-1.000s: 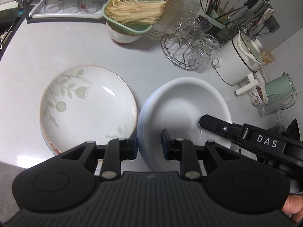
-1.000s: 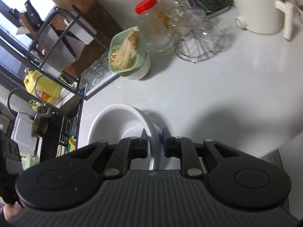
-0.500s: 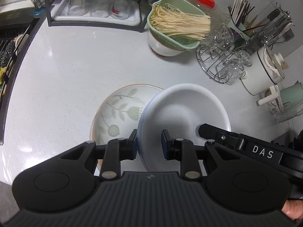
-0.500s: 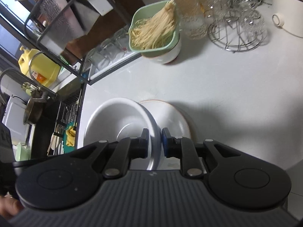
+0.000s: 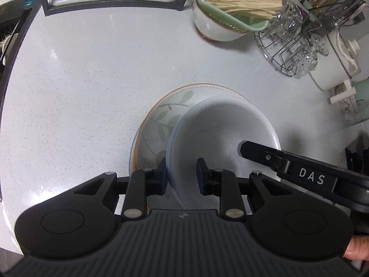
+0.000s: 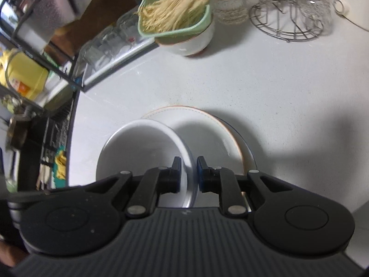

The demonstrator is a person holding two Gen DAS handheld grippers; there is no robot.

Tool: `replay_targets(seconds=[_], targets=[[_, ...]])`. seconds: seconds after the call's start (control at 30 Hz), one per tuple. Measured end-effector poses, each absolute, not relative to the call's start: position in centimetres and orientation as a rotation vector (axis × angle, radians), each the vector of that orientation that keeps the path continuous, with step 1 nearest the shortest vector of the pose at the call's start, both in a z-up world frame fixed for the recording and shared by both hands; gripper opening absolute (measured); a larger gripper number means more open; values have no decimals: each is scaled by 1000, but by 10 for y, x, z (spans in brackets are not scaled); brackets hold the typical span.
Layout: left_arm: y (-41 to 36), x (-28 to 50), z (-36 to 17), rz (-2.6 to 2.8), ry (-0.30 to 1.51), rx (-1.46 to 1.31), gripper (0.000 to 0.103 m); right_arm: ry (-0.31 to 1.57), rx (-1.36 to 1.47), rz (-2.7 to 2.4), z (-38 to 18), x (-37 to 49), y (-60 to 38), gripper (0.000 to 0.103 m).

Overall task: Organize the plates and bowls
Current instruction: 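Lower the bowl stack onto the plates and open both grippers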

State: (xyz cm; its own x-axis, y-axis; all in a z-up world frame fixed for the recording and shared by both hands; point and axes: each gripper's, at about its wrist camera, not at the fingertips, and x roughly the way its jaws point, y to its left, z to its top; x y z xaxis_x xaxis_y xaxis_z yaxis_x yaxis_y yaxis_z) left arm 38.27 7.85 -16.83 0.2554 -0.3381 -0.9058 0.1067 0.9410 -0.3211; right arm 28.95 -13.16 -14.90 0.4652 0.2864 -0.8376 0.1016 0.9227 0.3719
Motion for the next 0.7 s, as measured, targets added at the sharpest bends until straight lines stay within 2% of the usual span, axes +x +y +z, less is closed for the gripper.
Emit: replay_targets(seconds=[0.3, 0.37, 0.43, 0.47, 0.5, 0.57, 0.7], targets=[[72, 388, -167, -308, 1268, -166, 29, 1093, 377, 86, -154, 297, -131, 19], [73, 389, -167, -296, 1268, -167, 32, 1075, 360, 89, -151, 298, -130, 19], [74, 390, -164, -288, 1262, -167, 45, 1062, 342, 90, -148, 299, -130, 20], [75, 390, -161, -284, 1252, -163, 47, 1060, 342, 91, -146, 299, -130, 24], [75, 389, -157, -281, 1242, -156, 51, 1056, 343, 93, -143, 299, -131, 34], [74, 388, -148, -277, 1223, -143, 53, 1031, 340, 95, -137, 298, -133, 44], [75, 382, -126, -256, 1178, -146, 54, 991, 358, 110, -124, 293, -139, 44]])
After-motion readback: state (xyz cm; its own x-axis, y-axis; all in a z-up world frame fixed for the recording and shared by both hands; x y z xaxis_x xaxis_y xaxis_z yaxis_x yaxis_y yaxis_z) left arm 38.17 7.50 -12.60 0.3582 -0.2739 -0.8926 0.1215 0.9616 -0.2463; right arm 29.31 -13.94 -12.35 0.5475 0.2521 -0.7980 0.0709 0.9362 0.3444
